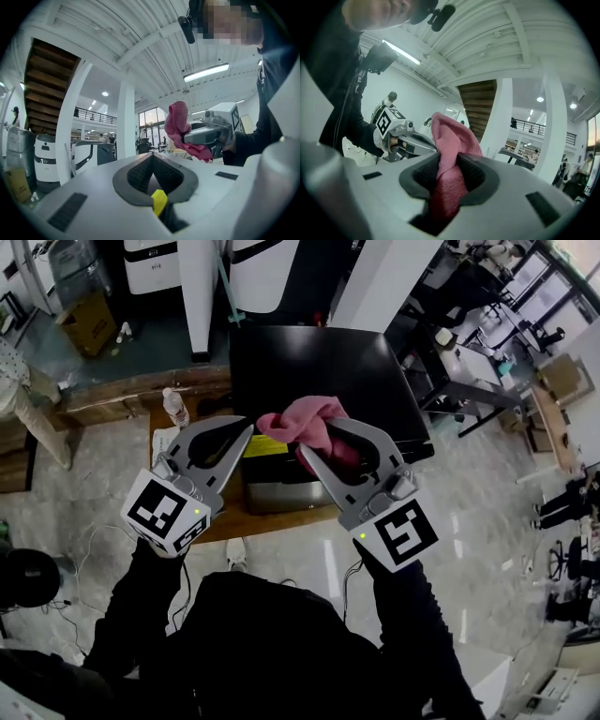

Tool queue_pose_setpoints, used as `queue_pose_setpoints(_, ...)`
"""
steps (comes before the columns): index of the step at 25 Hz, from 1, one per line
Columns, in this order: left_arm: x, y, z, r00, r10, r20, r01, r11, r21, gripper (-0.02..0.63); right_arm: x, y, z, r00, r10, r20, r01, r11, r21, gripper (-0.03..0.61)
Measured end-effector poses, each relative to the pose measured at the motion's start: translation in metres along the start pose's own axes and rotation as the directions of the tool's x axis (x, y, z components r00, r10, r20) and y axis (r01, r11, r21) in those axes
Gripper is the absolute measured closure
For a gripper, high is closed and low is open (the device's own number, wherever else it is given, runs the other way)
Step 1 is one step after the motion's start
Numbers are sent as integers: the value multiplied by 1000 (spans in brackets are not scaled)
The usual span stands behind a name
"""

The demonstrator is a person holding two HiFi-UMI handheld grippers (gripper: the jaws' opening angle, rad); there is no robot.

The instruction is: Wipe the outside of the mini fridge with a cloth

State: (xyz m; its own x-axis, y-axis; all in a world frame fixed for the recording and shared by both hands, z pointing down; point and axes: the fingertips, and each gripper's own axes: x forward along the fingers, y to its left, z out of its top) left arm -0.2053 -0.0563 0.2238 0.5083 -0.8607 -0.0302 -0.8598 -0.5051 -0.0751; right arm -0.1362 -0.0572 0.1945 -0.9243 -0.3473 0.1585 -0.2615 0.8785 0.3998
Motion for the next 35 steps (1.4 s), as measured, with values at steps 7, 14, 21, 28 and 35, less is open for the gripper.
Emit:
queue_pose_setpoints(7, -65, -82, -33, 981, 194, 32, -194, 981, 28, 609, -59, 99, -50, 997, 65, 28, -62, 992, -110, 465)
queue_pose_setpoints(14, -101, -107, -65, 945, 328, 17, -328, 945, 12, 609, -37, 159, -106, 995, 102, -8, -97, 910, -403, 465)
queue_pose_setpoints(21, -96, -120, -92, 944, 328, -24, -328, 945, 15, 609, -8, 157, -149, 1000, 14, -3, -13, 880, -475, 465)
queue_pose_setpoints(28, -79, -127, -122, 950, 304, -66, -303, 953, 25, 609, 4, 155, -177, 1000, -20, -12, 12, 872, -489, 471)
queue_pose_setpoints(35, -64, -136, -191, 951, 262, -165, -273, 961, -44, 609, 7, 175, -241, 995, 15, -102, -61, 885, -461, 472)
